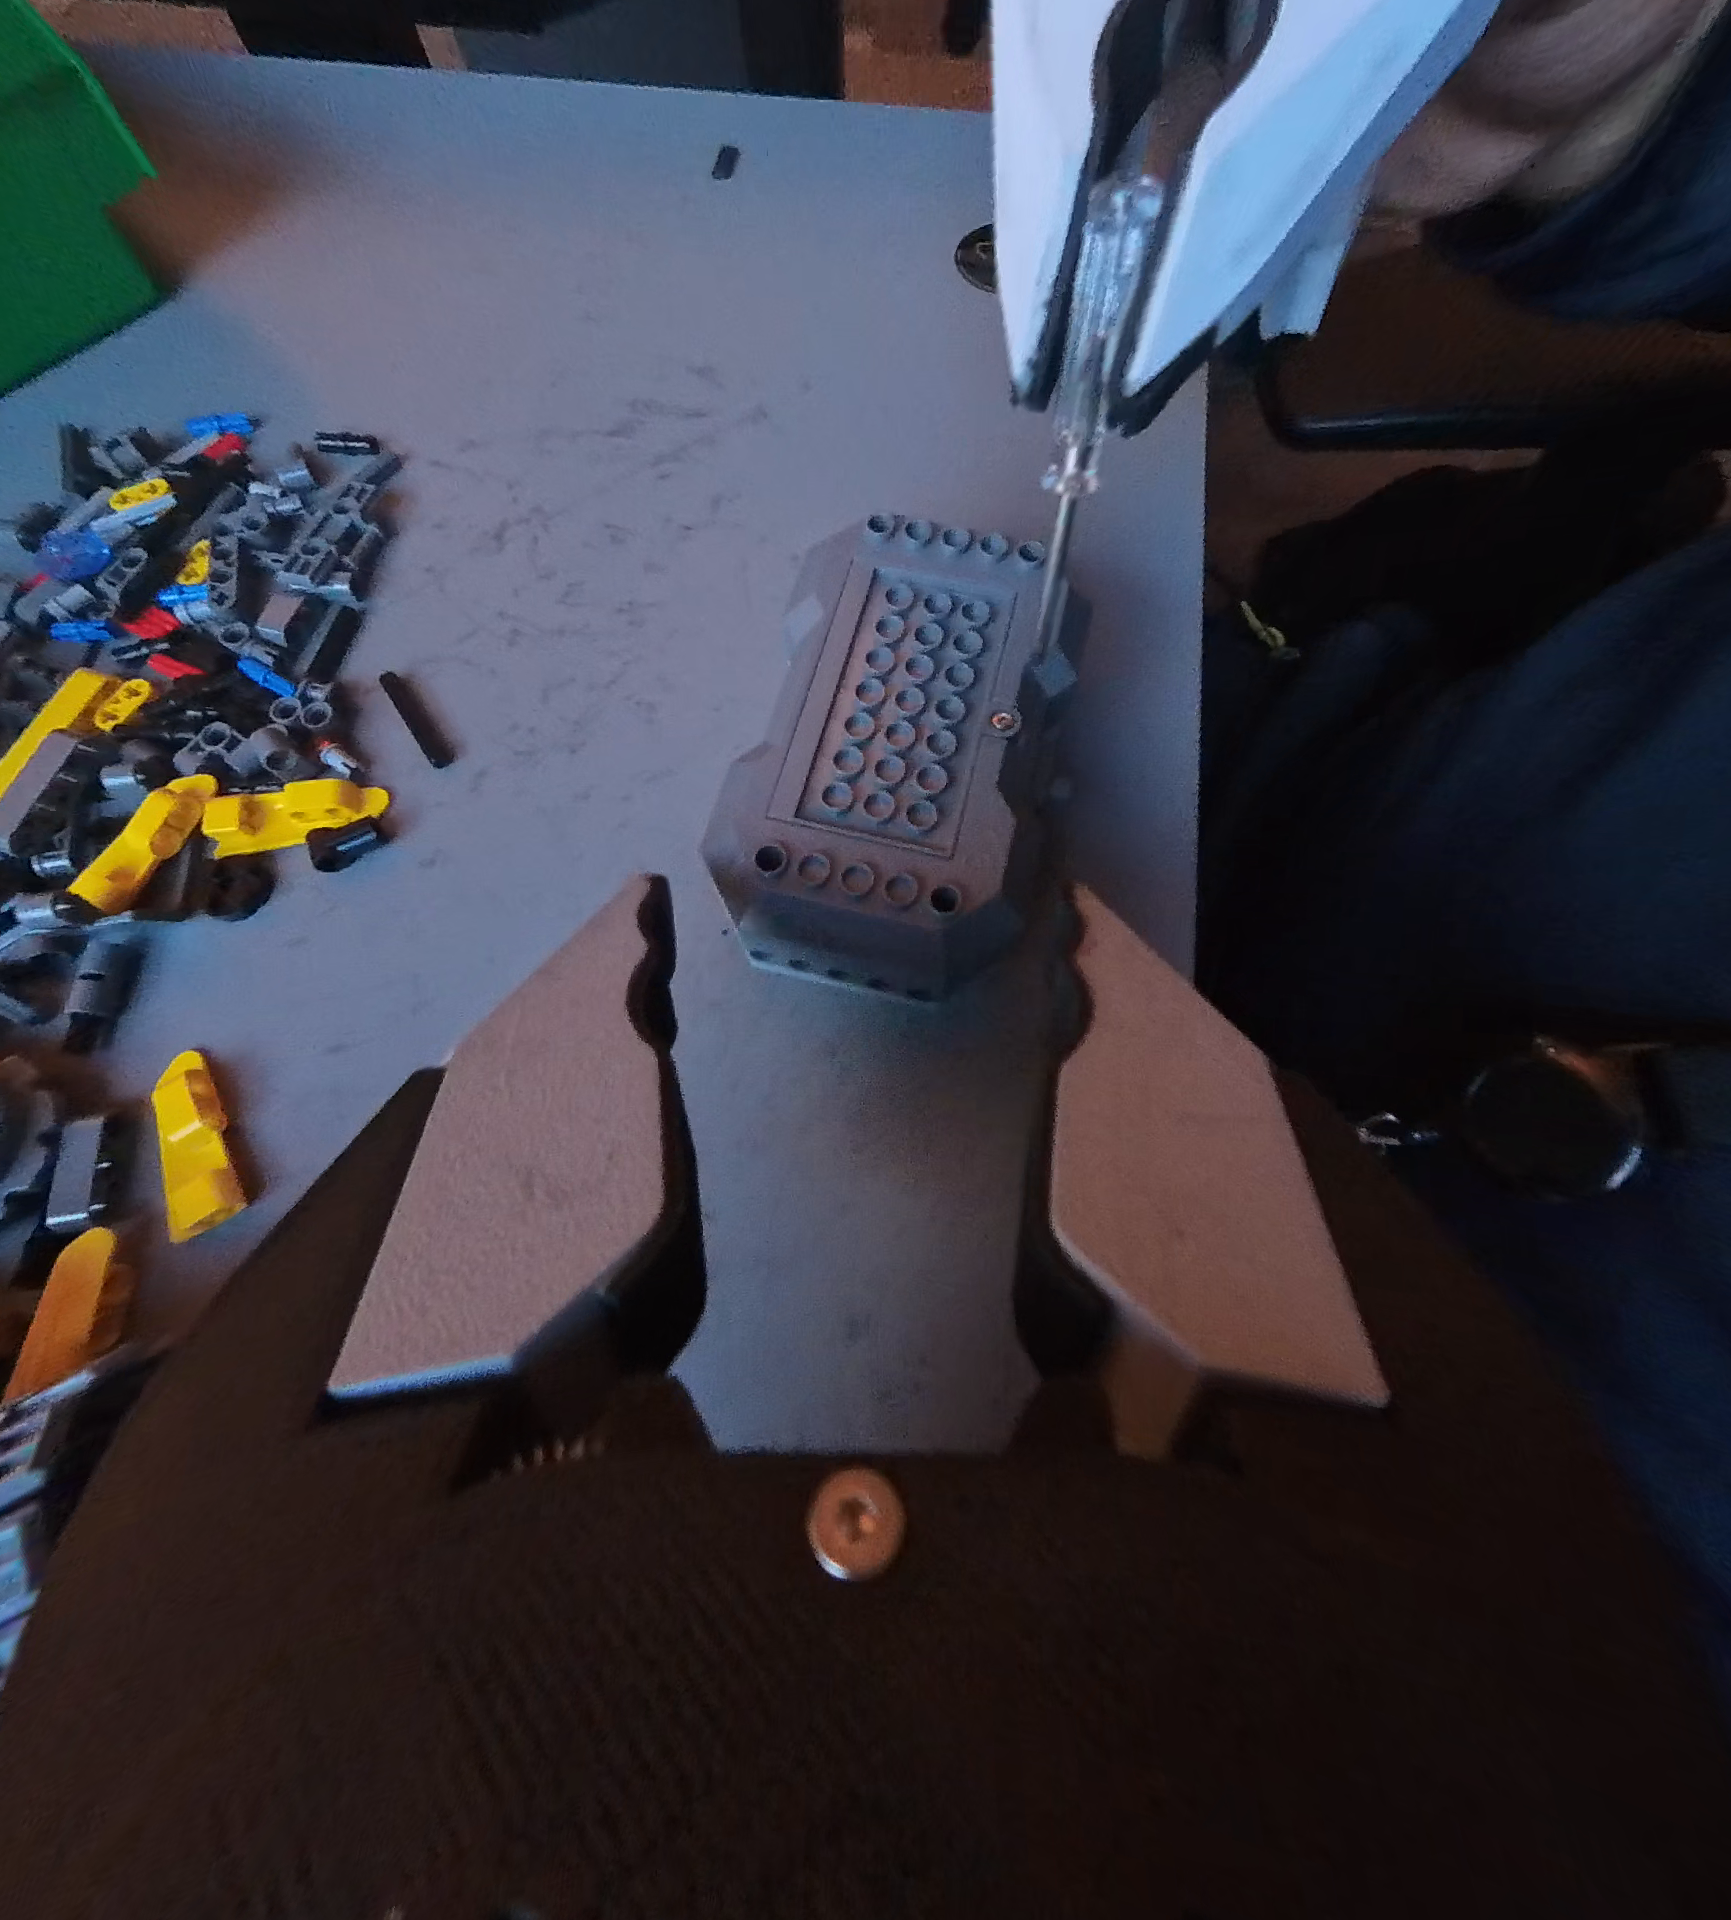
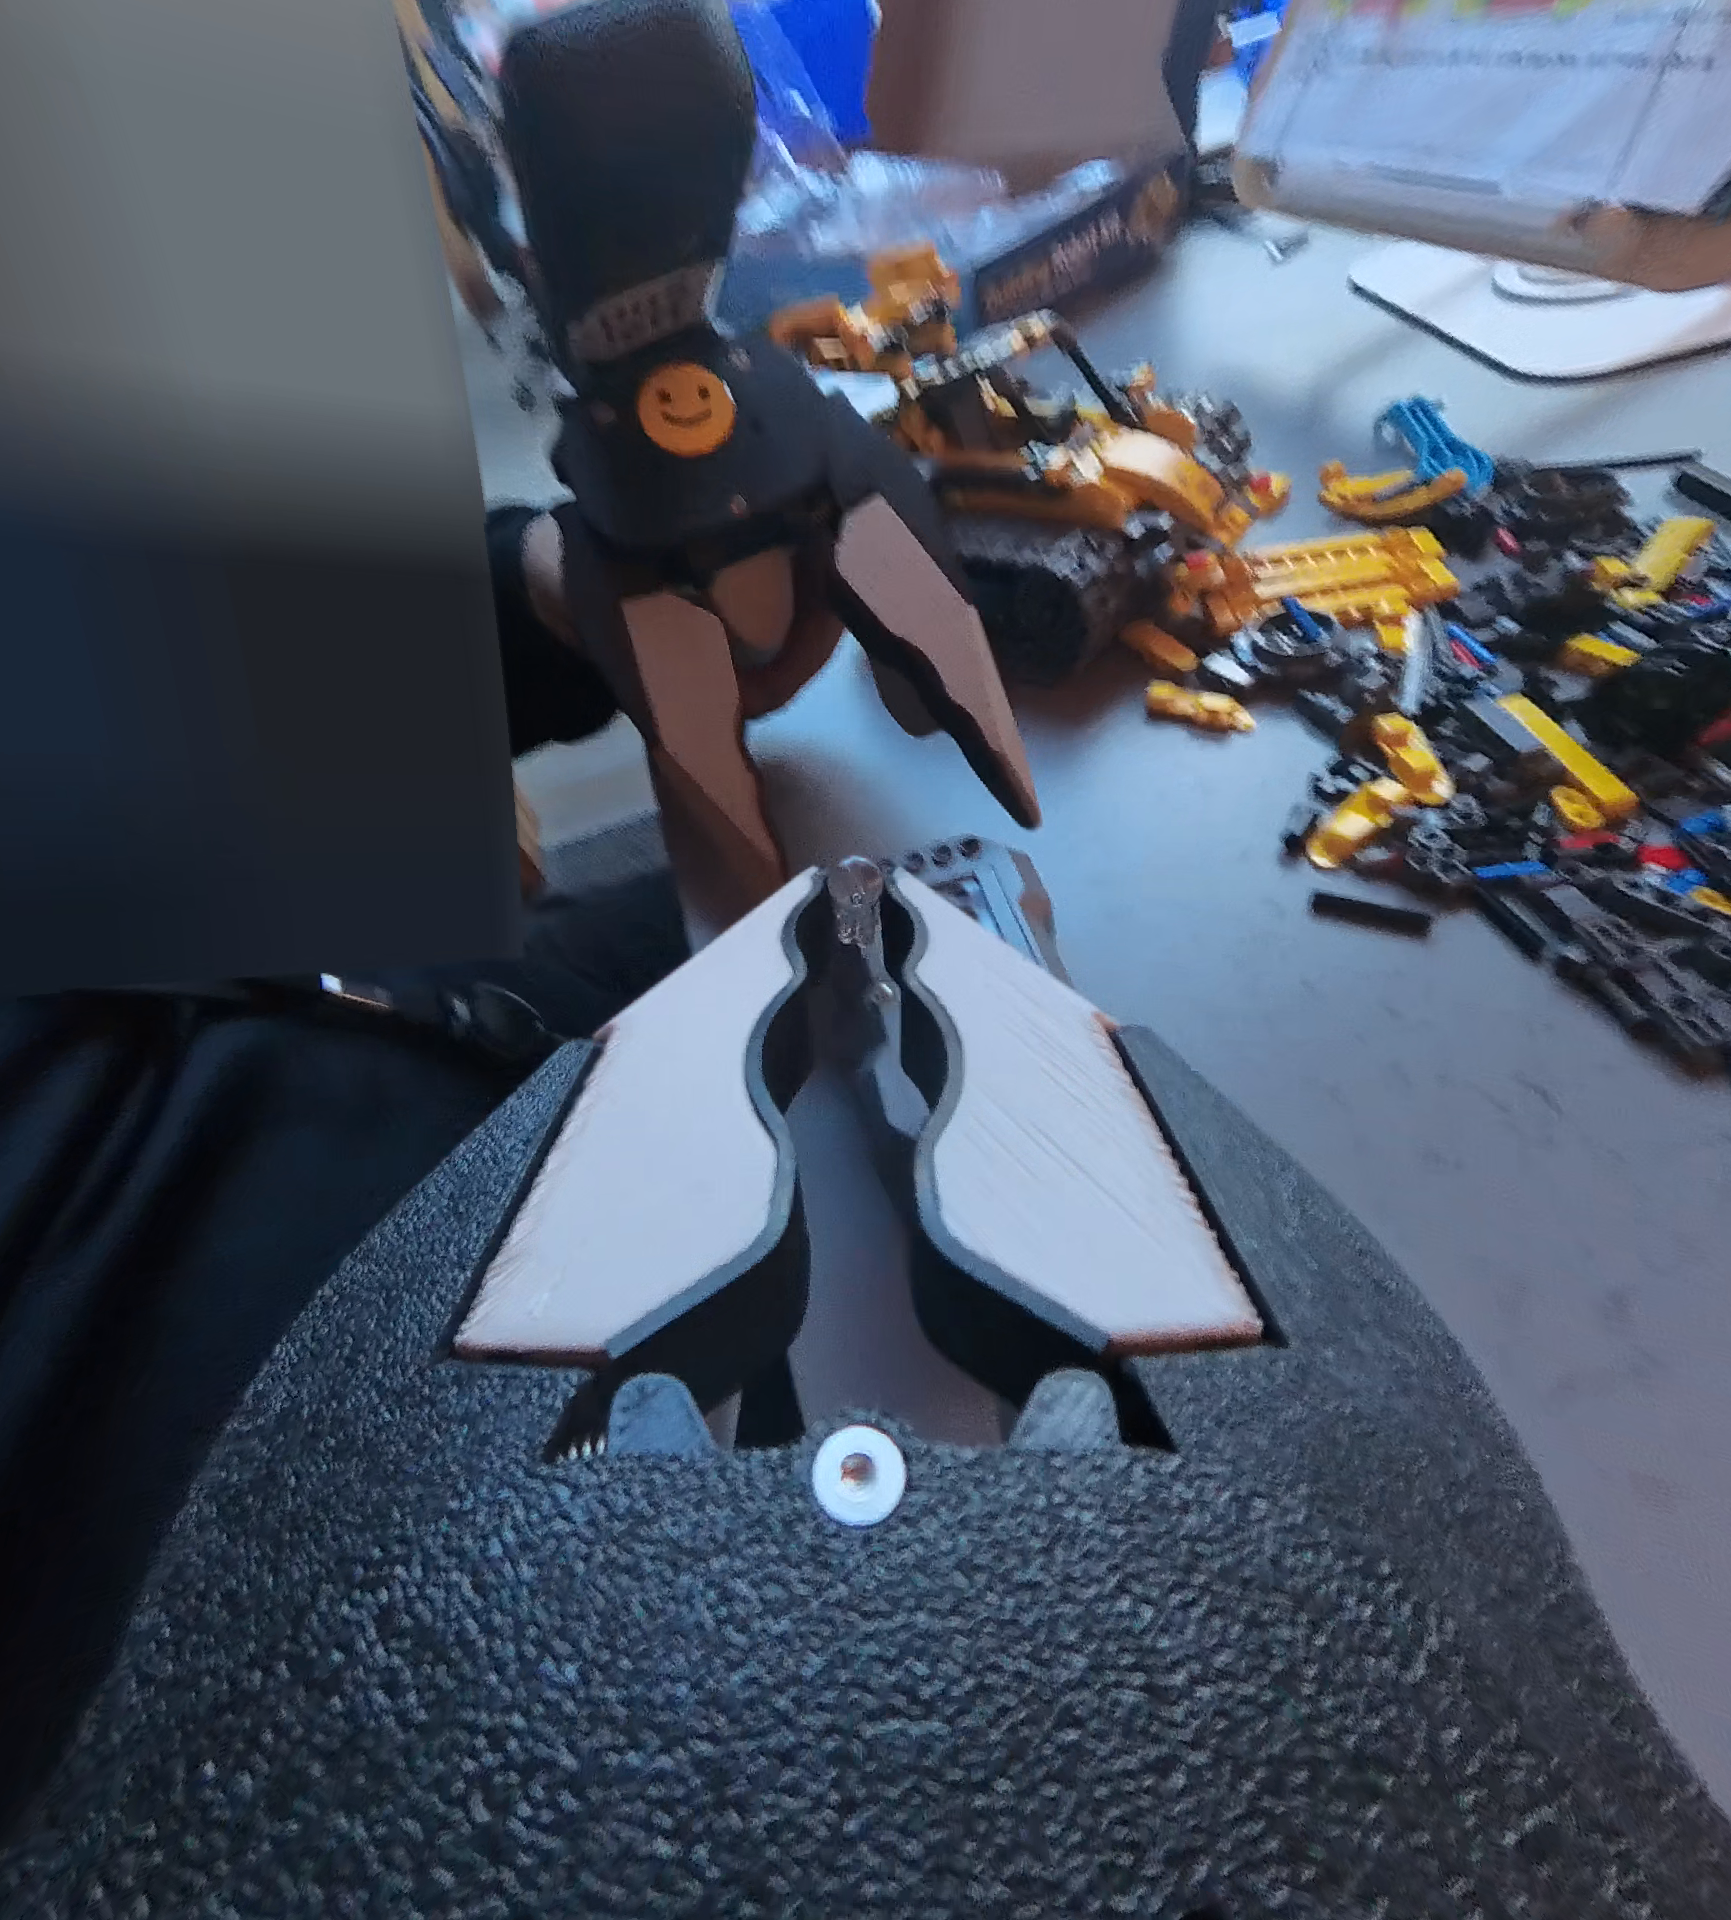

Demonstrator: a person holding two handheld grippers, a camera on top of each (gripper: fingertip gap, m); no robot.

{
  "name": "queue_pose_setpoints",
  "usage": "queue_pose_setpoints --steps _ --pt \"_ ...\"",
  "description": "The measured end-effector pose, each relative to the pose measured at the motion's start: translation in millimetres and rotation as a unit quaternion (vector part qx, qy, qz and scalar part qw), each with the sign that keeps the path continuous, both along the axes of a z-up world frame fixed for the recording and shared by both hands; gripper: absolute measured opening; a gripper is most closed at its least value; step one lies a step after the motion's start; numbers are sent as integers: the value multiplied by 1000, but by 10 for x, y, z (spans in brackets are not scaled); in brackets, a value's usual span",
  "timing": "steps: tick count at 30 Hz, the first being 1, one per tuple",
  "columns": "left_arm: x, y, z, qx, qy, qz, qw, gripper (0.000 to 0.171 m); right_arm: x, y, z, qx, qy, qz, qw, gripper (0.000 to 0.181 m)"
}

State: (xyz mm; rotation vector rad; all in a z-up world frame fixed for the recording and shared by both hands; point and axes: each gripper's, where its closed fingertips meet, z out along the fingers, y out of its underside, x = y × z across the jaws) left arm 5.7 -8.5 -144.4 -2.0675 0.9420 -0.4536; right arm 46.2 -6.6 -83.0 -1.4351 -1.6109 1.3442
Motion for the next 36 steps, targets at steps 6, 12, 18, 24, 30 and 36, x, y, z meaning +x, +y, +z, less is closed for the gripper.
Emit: queue_pose_setpoints --steps 6,12,18,24,30,36 --pt "87 59 -121 -8 7 -17 1000 80 -2 -4 -86 37 -28 -1 999 8" --pt "143 63 -145 -9 -5 -31 999 69 -33 18 -112 28 -34 1 999 8" --pt "147 49 -148 -9 -5 -31 999 68 -35 7 -123 25 -39 7 999 8" --pt "144 49 -148 -6 -3 -29 1000 68 -28 -7 -135 30 -46 3 999 8" --pt "141 54 -148 1 2 -26 1000 69 -22 -48 -135 36 -52 4 998 8" --pt "140 55 -148 1 3 -22 1000 68 -23 -55 -136 51 -60 -1 997 8"
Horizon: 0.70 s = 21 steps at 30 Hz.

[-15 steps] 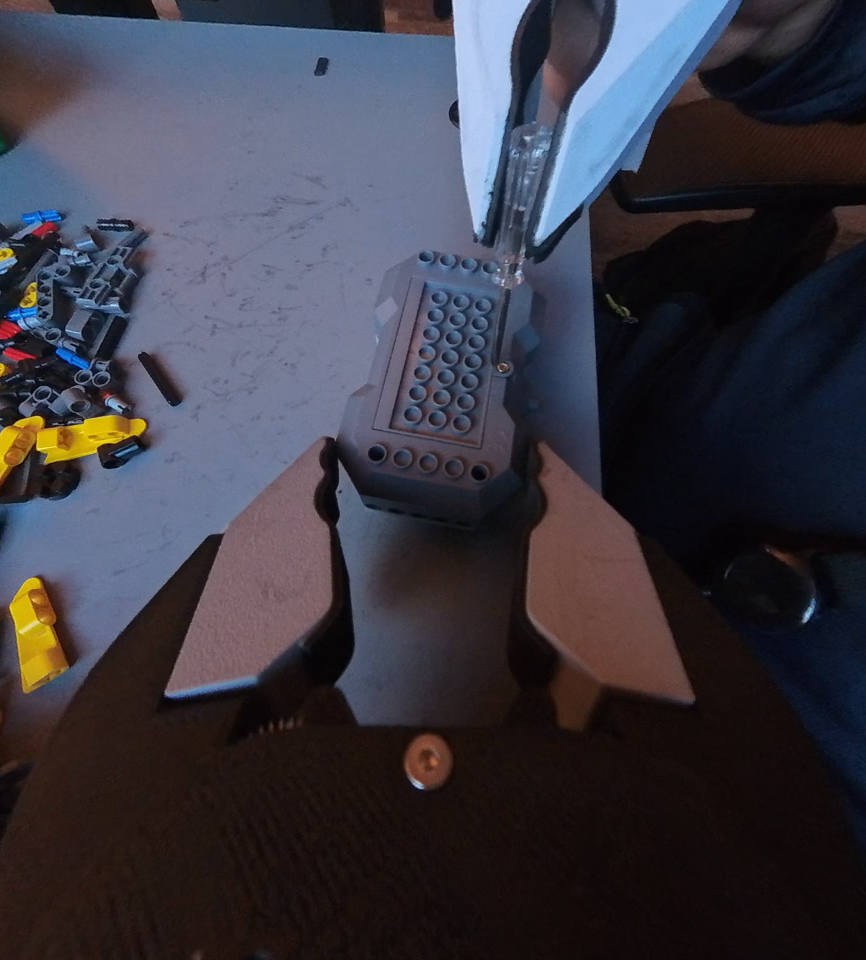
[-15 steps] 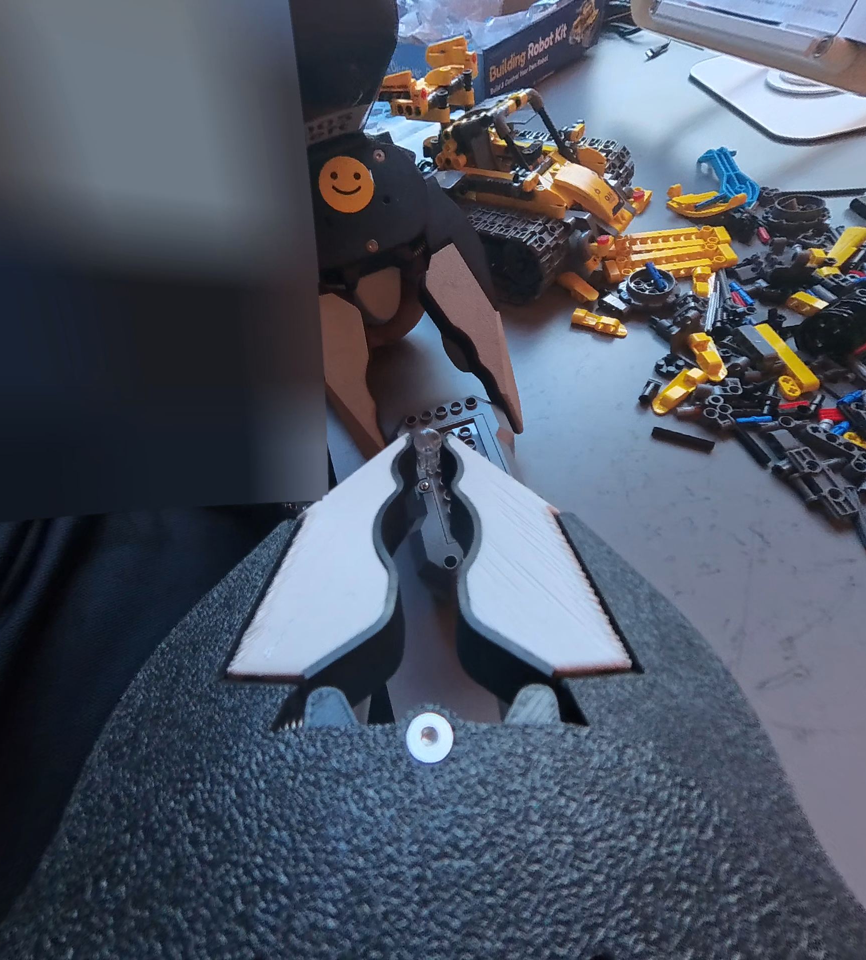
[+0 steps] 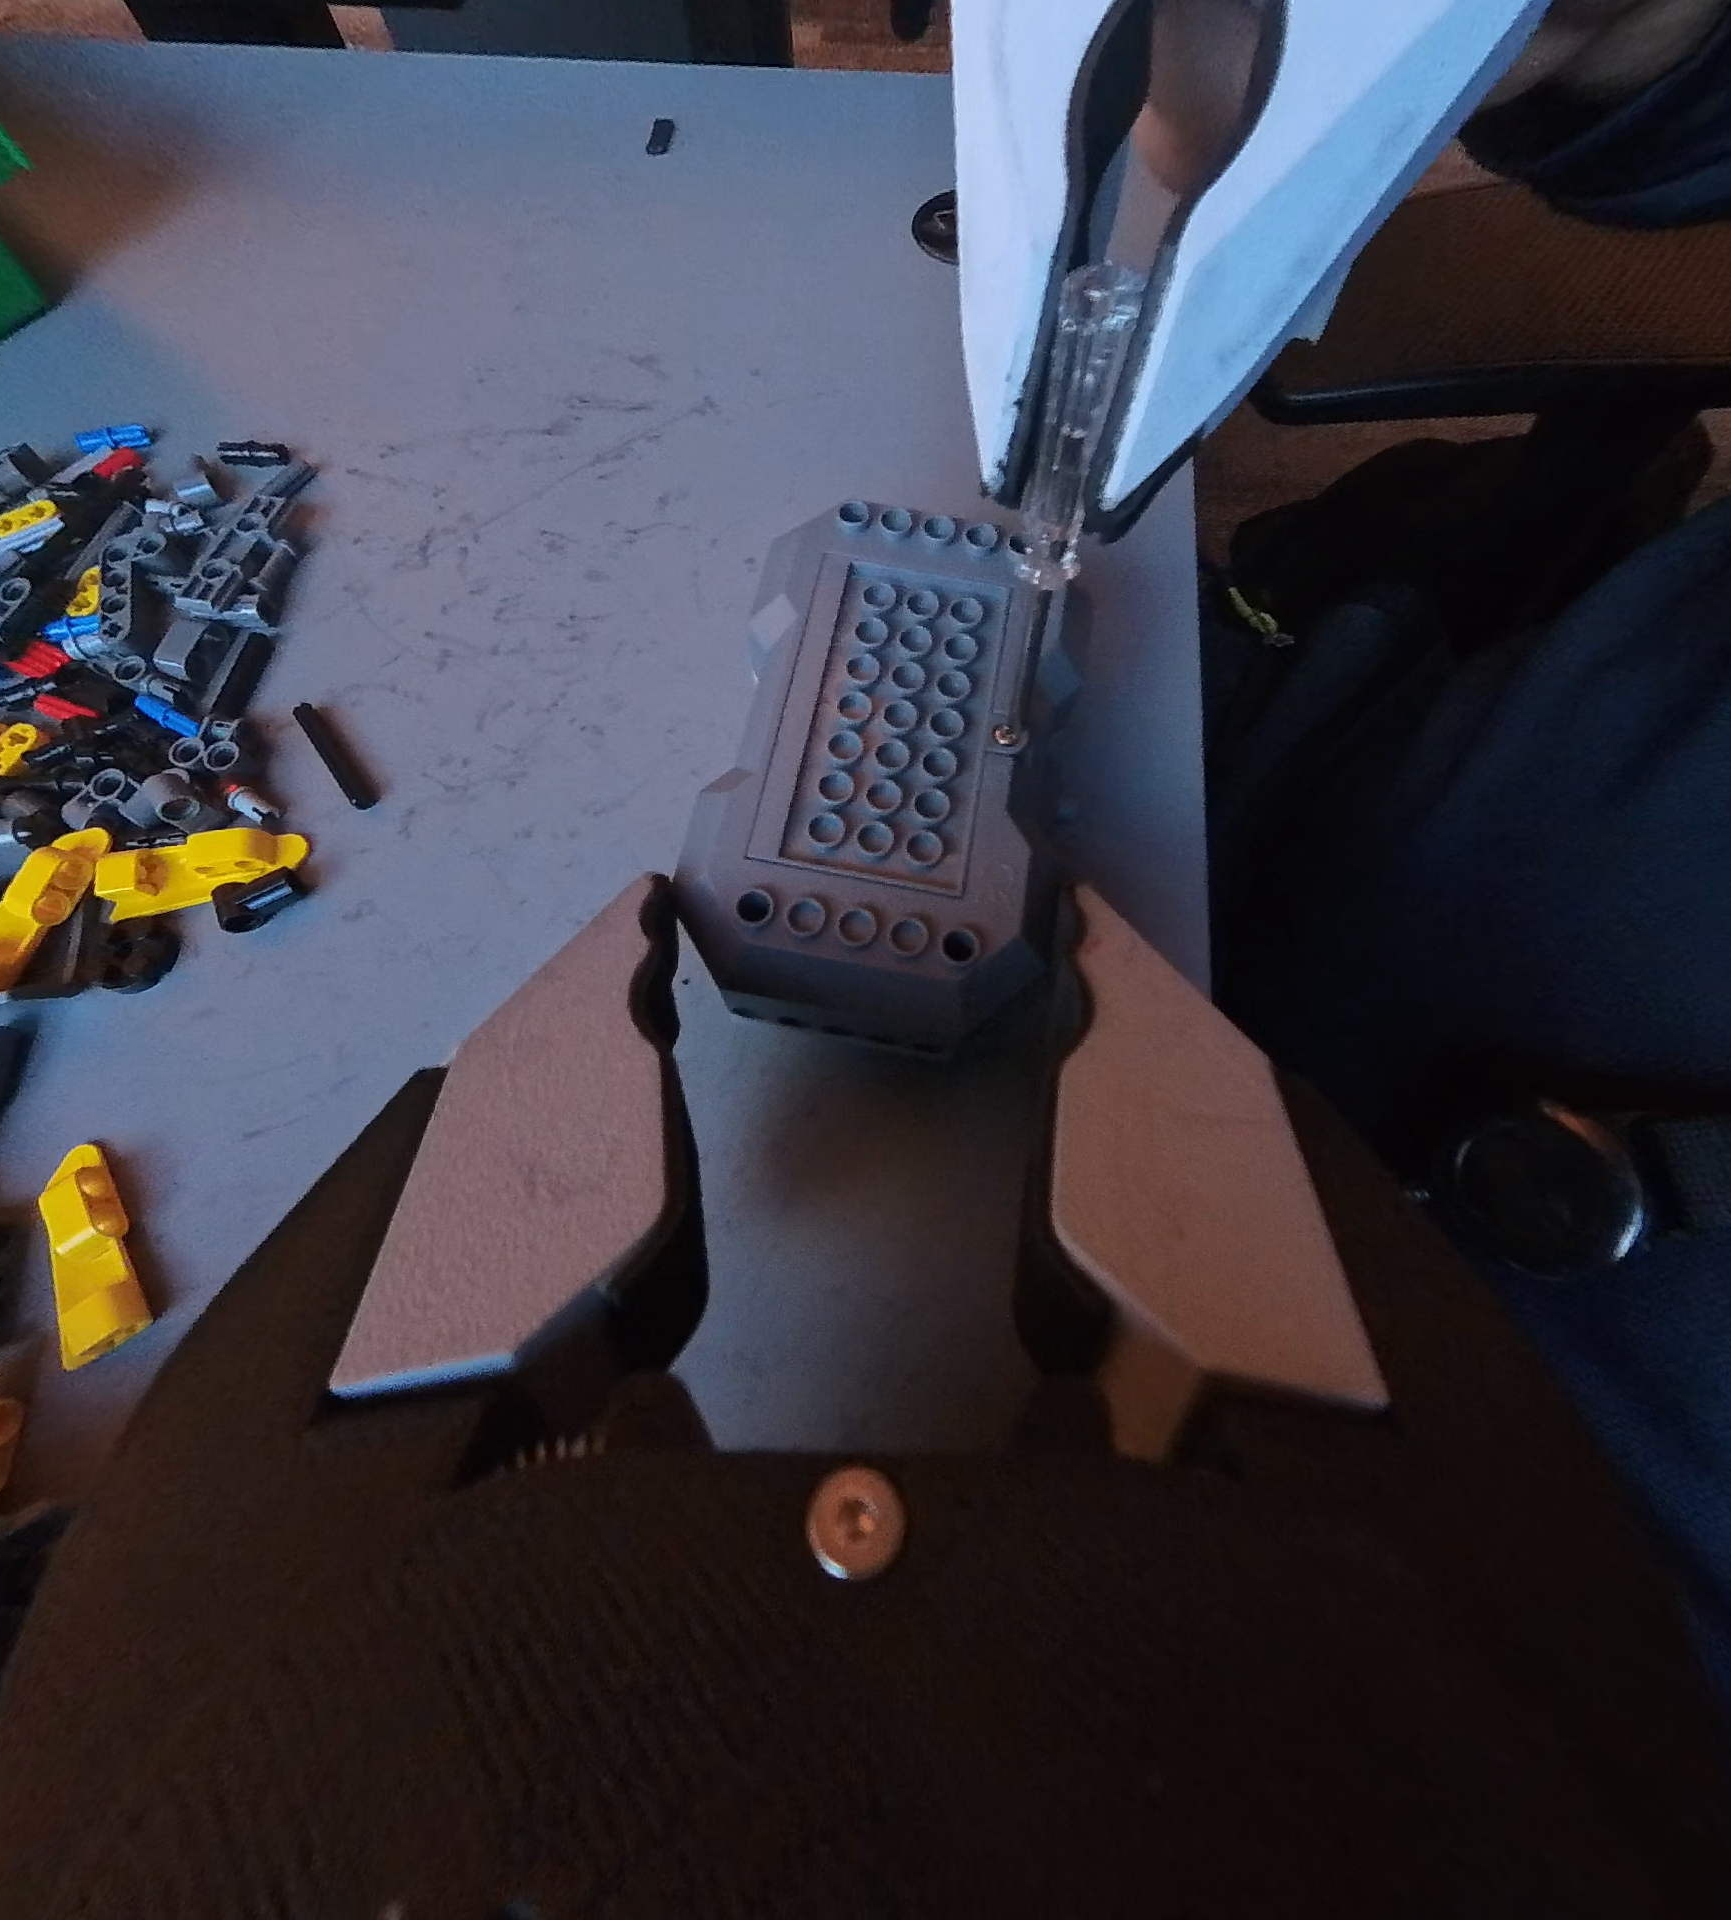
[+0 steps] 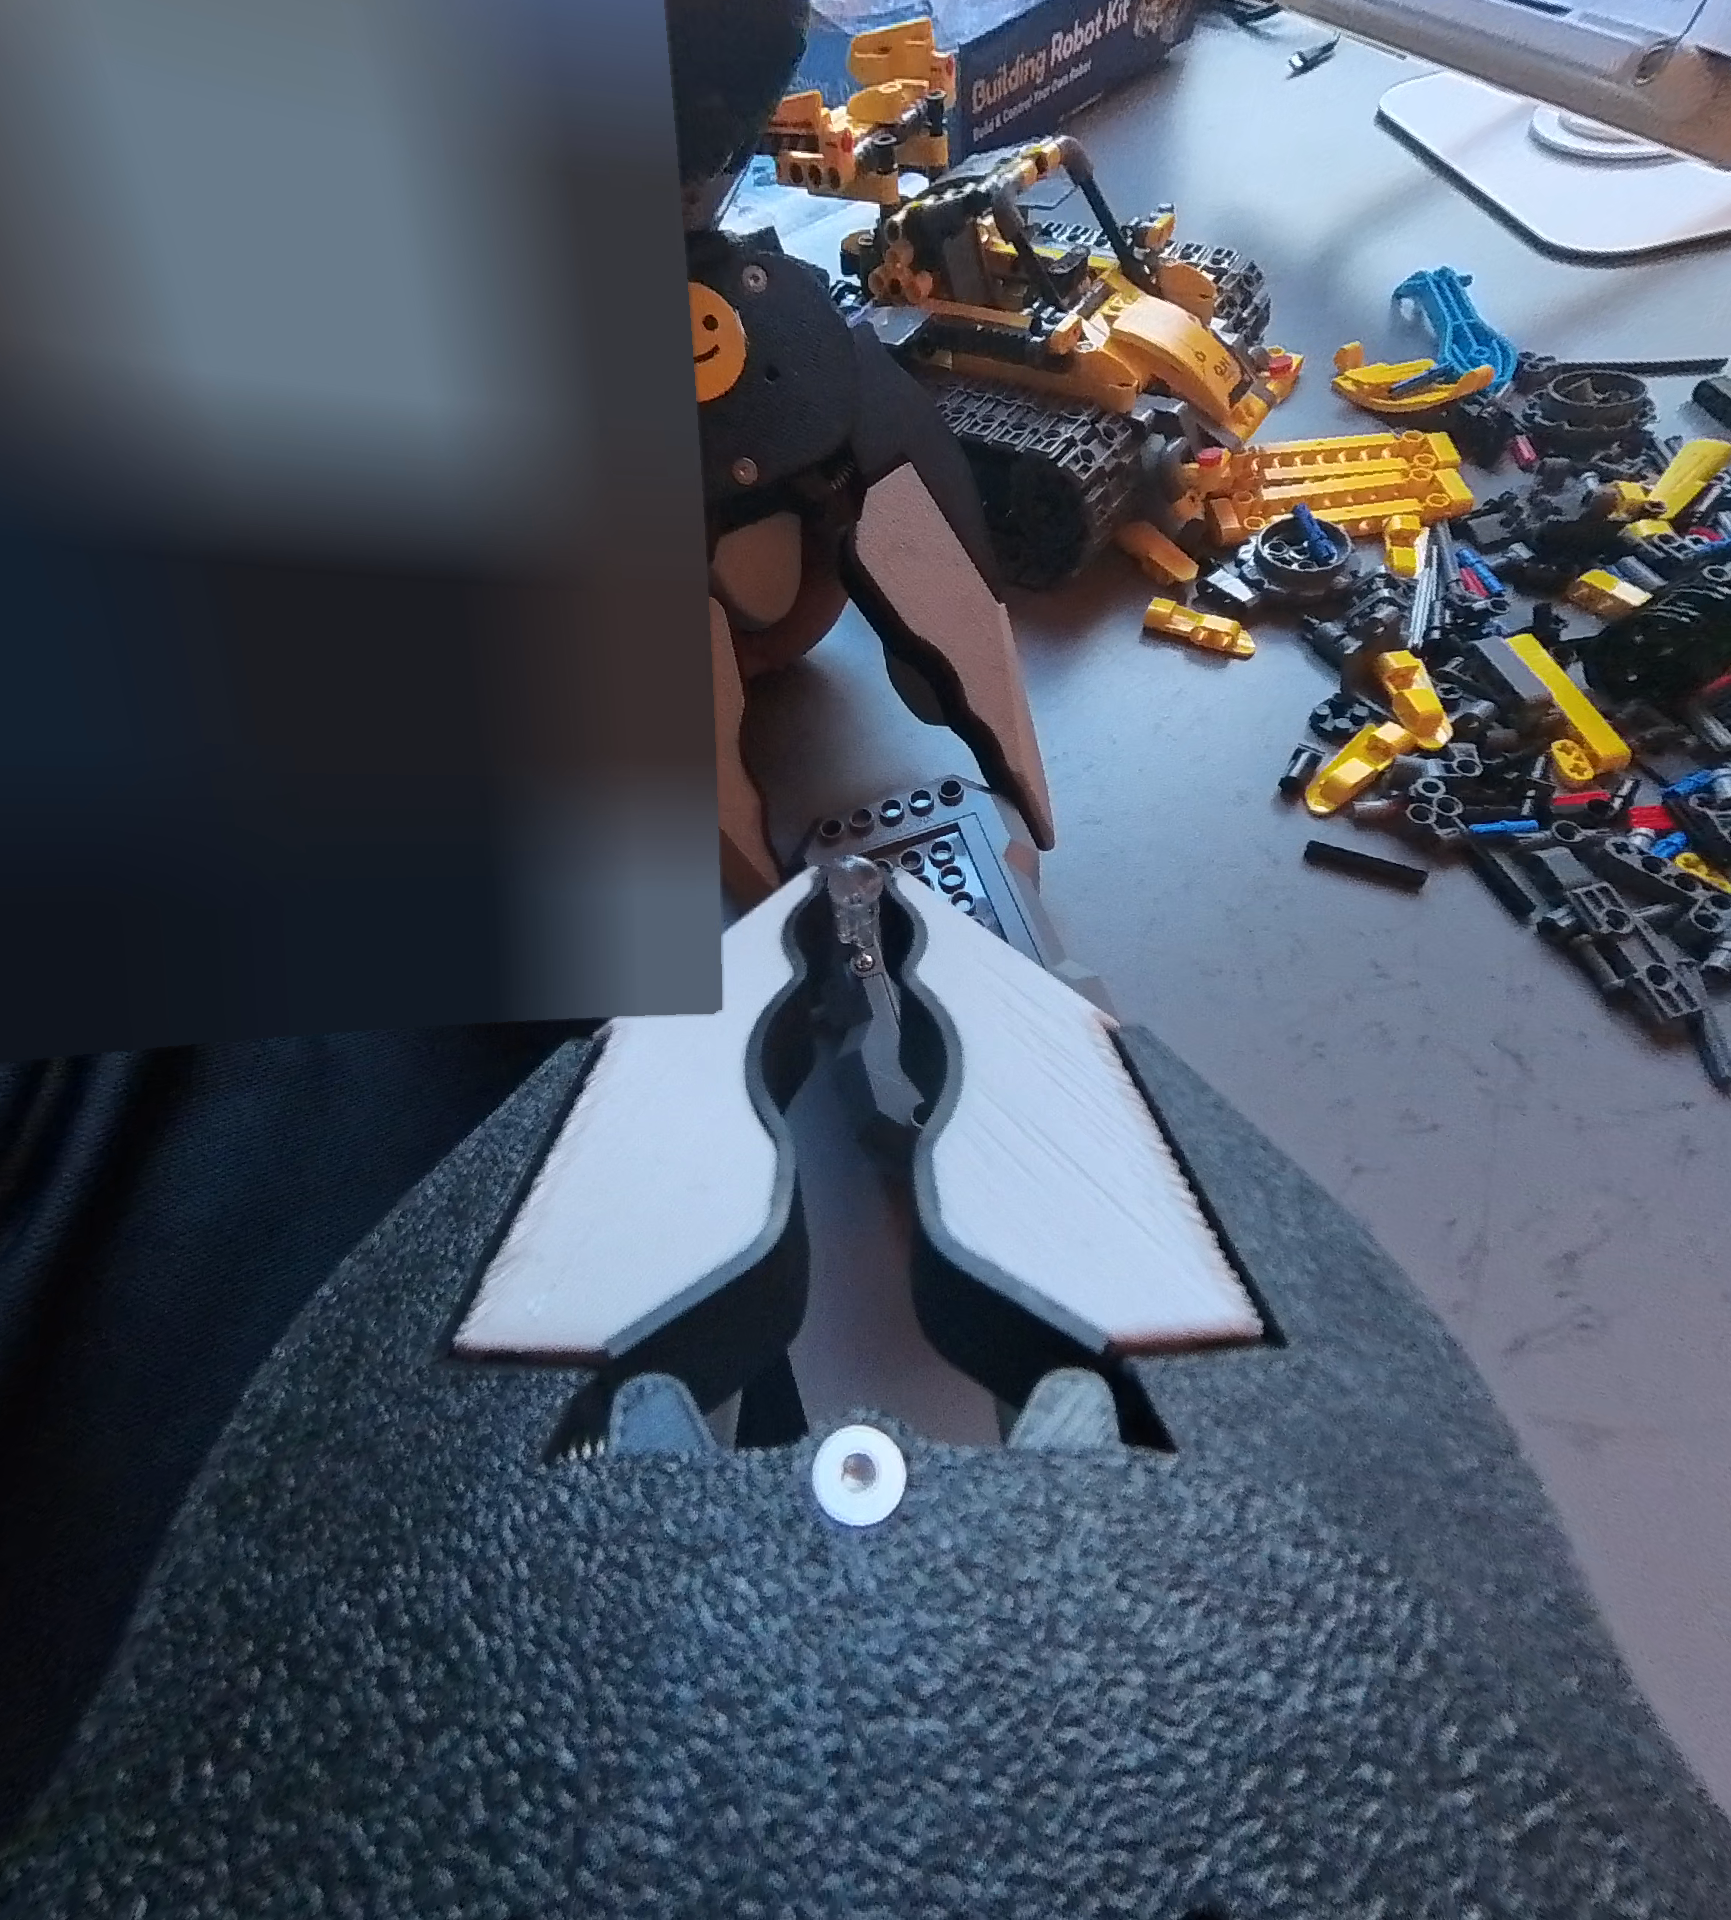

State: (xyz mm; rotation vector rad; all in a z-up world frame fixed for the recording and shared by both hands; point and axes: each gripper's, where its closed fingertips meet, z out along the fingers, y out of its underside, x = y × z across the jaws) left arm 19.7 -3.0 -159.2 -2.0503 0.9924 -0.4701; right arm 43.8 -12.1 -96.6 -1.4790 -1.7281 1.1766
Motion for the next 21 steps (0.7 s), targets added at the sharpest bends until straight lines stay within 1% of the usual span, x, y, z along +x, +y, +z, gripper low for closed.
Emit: queue_pose_setpoints --steps 13,21 --pt "-1 3 -2 0 0 19 1000 68 0 13 -18 15 -10 -10 1000 8" --pt "-2 3 -1 -1 -1 21 1000 68 -10 4 -22 52 -21 -8 998 8"
